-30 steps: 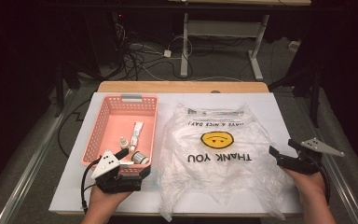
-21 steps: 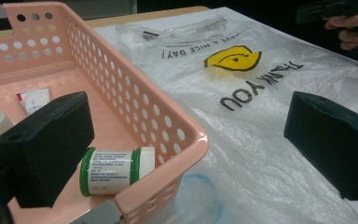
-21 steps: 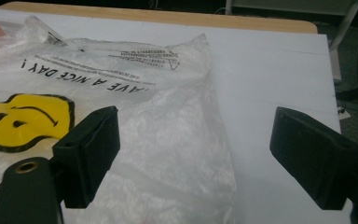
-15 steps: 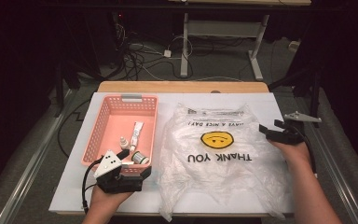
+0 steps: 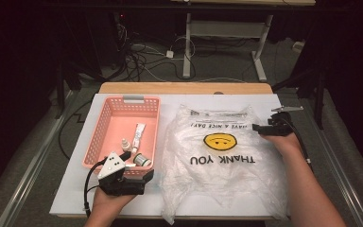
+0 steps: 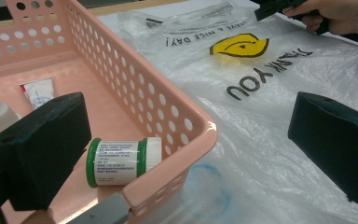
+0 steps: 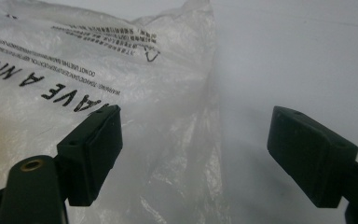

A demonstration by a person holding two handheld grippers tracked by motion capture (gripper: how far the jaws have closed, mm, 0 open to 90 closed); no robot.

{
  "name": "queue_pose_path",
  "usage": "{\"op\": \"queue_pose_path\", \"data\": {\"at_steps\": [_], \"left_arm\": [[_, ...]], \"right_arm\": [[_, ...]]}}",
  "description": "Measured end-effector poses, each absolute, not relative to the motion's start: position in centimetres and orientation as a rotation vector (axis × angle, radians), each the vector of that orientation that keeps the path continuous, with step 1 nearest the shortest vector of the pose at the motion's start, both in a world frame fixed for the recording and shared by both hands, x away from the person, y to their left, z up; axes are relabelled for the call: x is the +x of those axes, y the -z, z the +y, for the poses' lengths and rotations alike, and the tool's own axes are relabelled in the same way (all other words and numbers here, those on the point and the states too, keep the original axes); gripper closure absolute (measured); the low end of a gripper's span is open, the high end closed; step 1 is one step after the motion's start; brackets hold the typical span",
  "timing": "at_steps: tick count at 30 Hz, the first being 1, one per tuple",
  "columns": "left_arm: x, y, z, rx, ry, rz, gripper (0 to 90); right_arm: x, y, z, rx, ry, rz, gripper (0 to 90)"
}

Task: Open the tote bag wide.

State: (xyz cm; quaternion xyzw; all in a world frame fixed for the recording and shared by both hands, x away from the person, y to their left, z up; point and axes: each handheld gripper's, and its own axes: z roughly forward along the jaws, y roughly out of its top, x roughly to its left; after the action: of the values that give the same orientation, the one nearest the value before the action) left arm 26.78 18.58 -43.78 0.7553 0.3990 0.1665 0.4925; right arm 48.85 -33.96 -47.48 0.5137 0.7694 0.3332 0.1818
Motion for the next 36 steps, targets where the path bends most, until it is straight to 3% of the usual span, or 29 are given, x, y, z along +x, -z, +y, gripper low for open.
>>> {"op": "queue_pose_path", "data": {"at_steps": [4, 5, 6, 8, 15, 28, 36], "left_arm": [[26.7, 43.6, 18.7, 1.834, -0.388, 0.968, 0.0], [26.7, 43.5, 18.7, 1.834, -0.382, 0.961, 0.0], [26.7, 43.4, 18.8, 1.826, -0.377, 0.960, 0.0], [26.6, 43.4, 18.9, 1.821, -0.386, 0.957, 0.2], [26.6, 43.5, 18.9, 1.820, -0.393, 0.966, 0.2], [26.3, 43.4, 18.5, 1.844, -0.392, 0.921, 0.2], [26.4, 43.3, 18.5, 1.840, -0.384, 0.920, 0.2]], "right_arm": [[48.8, 48.1, -33.6, 1.429, -0.886, 2.186, 23.3], [48.5, 48.1, -33.3, 1.396, -0.845, 2.176, 34.1], [48.5, 48.1, -33.3, 1.396, -0.845, 2.176, 34.1], [48.1, 48.0, -33.3, 1.353, -0.879, 2.200, 51.5], [47.7, 47.9, -32.9, 1.293, -0.932, 2.286, 88.9], [47.7, 46.9, -33.4, 1.340, -1.008, 2.138, 90.0], [48.8, 46.3, -37.3, 1.527, -1.036, 1.872, 90.0]]}}
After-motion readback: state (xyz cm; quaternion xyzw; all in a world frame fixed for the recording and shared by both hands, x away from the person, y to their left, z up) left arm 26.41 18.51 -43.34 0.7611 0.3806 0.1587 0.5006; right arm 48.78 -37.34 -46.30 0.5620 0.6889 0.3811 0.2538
